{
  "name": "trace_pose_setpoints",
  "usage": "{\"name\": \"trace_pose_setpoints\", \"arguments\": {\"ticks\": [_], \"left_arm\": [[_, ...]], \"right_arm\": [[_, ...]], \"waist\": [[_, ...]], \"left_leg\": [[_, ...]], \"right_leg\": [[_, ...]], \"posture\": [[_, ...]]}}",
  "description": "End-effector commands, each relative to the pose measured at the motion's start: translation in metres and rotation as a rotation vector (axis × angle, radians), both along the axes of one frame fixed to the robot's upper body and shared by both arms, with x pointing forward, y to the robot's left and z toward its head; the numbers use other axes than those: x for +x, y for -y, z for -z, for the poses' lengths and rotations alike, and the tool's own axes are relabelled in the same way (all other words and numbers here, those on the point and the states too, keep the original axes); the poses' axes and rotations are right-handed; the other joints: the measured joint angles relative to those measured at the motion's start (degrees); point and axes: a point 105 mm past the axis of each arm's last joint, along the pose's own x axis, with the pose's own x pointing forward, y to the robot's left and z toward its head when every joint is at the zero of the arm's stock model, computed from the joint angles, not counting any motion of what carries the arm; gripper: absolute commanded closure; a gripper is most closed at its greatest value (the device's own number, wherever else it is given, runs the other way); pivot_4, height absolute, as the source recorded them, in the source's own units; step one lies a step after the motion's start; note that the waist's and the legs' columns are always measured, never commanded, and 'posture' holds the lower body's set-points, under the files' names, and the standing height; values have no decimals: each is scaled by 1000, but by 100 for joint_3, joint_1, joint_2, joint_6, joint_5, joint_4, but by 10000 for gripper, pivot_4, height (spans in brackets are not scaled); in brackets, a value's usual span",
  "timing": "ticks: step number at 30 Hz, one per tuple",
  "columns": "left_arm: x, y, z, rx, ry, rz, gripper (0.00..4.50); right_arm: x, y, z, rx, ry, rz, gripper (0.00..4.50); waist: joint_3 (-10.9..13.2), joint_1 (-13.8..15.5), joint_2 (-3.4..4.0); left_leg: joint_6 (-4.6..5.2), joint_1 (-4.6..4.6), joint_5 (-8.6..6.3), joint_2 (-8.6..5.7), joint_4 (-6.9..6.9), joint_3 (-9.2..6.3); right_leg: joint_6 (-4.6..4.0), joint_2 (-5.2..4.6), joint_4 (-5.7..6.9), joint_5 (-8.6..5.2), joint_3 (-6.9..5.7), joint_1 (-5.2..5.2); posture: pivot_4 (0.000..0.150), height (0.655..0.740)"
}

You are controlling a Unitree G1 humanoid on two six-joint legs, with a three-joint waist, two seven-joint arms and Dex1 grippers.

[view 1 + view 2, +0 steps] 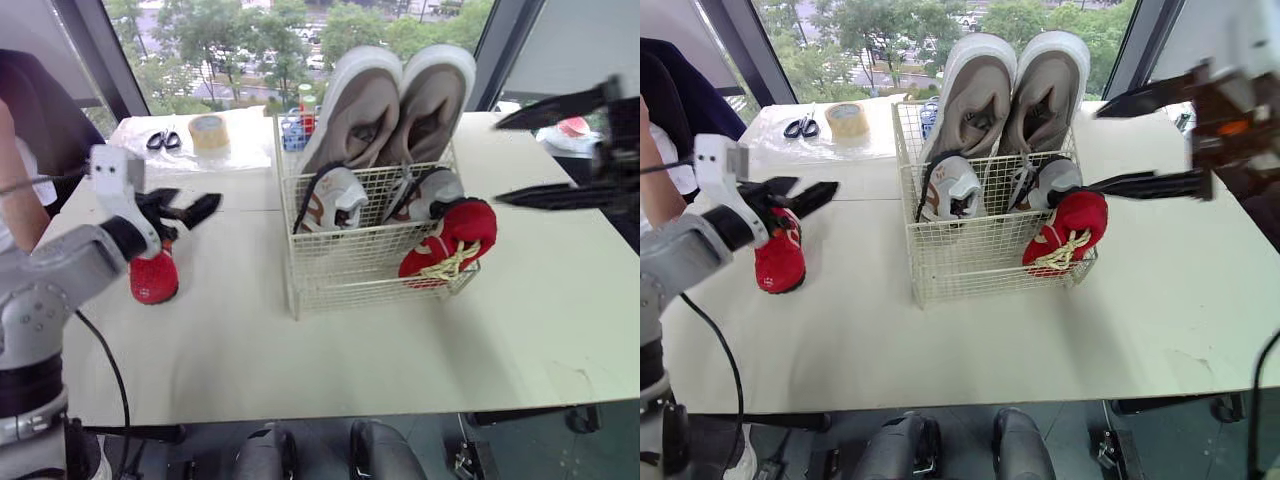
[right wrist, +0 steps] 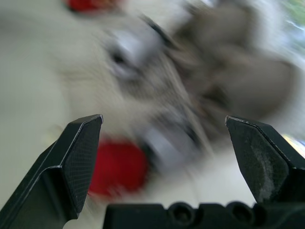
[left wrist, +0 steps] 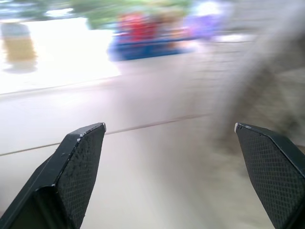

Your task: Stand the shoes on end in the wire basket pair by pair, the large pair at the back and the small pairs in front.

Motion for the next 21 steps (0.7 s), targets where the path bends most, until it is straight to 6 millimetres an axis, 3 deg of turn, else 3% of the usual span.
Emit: {"name": "trace_pose_setpoints", "arguments": {"ticks": [1,8,19,21], "left_arm": [[2,-35,-5,20,-49,-172,0],[6,-69,23,-32,-249,-317,0],[35,-74,71,-102,-403,-300,0],[39,-69,76,-115,-409,-283,5323]], "right_arm": [[-15,-26,3,9,-21,-131,459],[-16,-52,23,42,-66,-208,459],[-20,-57,24,95,-62,-158,459],[-21,-56,22,98,-55,-140,0]], "waist": [[1,11,0],[5,143,-12],[2,137,-21],[2,122,-25]], "left_leg": [[-8,-2,4,-1,-1,4],[-29,-5,17,-7,-5,9],[-36,-2,21,-8,-5,8],[-36,-2,20,-8,-5,8]], "right_leg": [[4,-2,0,2,-1,-4],[10,-8,-2,1,-8,-2],[10,-12,8,3,-16,-1],[10,-12,8,3,-16,-1]], "posture": [[1500,7400],[1500,7400],[1500,7400],[1500,7400]]}}
